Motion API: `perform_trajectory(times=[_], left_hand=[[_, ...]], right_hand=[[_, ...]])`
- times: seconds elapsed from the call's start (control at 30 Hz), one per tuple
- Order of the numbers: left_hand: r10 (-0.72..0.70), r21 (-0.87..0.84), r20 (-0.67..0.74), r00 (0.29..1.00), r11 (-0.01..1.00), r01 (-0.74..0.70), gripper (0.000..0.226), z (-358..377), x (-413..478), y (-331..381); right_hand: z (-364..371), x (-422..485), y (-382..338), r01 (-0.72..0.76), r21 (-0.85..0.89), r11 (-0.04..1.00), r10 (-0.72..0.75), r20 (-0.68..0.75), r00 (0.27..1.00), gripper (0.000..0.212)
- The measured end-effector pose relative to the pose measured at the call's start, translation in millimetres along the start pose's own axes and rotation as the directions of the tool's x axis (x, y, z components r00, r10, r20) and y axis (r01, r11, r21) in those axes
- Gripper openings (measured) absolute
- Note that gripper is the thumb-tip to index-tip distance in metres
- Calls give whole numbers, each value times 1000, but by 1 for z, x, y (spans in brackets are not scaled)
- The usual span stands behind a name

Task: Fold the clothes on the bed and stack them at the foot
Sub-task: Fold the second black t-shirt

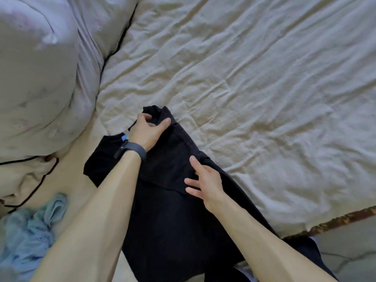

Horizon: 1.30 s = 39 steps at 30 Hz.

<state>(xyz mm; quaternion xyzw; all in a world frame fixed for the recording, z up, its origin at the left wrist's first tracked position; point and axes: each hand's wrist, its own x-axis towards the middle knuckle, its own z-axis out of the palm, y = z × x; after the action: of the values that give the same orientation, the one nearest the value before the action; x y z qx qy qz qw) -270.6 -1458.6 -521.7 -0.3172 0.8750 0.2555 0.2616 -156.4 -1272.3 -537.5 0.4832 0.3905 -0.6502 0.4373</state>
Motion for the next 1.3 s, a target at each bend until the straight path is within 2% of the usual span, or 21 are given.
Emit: perform_trajectory(times=[0.07,0.13,0.2,0.27,0.33,0.4,0.5,0.6,0.67,0.73,0.8,0.87,0.93,0.97,1.03,1.13,1.23,1.3], left_hand=[[41,181,35,999,982,-46,49,8,15,6],[98,253,42,994,962,-105,31,11,29,10],[110,147,-18,994,983,-106,29,9,42,12],[96,-9,-94,991,995,-97,30,6,53,16],[117,-5,-103,988,993,-118,37,9,59,21],[87,22,-63,994,996,-86,45,17,56,23],[-1,32,95,995,999,-2,52,26,47,23],[-5,62,203,979,998,-8,54,23,48,26],[3,-107,218,976,994,21,42,21,56,32],[6,-319,192,981,946,56,32,24,61,40],[0,-366,180,984,928,67,34,31,63,42],[7,-392,187,982,918,68,29,39,62,36],[40,-452,177,983,891,45,19,43,59,30],[80,-449,163,983,893,2,22,43,56,27],[159,-357,135,978,929,-102,36,40,50,19],[160,-213,159,974,969,-125,47,30,42,4],[189,13,151,970,981,-193,32,24,43,-6],[181,-16,83,980,983,-181,24,22,44,-9]], right_hand=[[15,7,-12,-70,189,979,79,-44,996,66],[23,14,-16,-77,288,955,110,-100,989,55],[22,19,-17,-16,347,938,78,-166,983,48],[14,23,-15,85,371,925,0,-223,975,50],[5,24,-11,145,348,926,-59,-246,968,46],[1,22,-5,129,310,942,-57,-232,971,42],[-3,20,-3,55,301,952,6,-197,980,42],[-8,19,-6,13,292,956,29,-139,990,43],[-10,20,-11,11,322,947,28,-116,993,52],[-12,21,-18,18,414,910,16,-77,997,59],[-13,24,-23,23,453,891,6,-62,998,59],[-13,26,-23,43,346,937,-16,-80,997,55],[-14,26,-19,87,167,982,-74,-84,994,49],[-14,24,-18,108,71,992,-104,-67,992,44],[-11,22,-15,132,-107,985,-136,-33,990,33],[-8,24,-8,140,-326,935,-173,-72,982,19],[-9,30,2,179,-436,882,-265,-145,953,17],[-12,32,8,217,-482,849,-337,-178,924,17]])
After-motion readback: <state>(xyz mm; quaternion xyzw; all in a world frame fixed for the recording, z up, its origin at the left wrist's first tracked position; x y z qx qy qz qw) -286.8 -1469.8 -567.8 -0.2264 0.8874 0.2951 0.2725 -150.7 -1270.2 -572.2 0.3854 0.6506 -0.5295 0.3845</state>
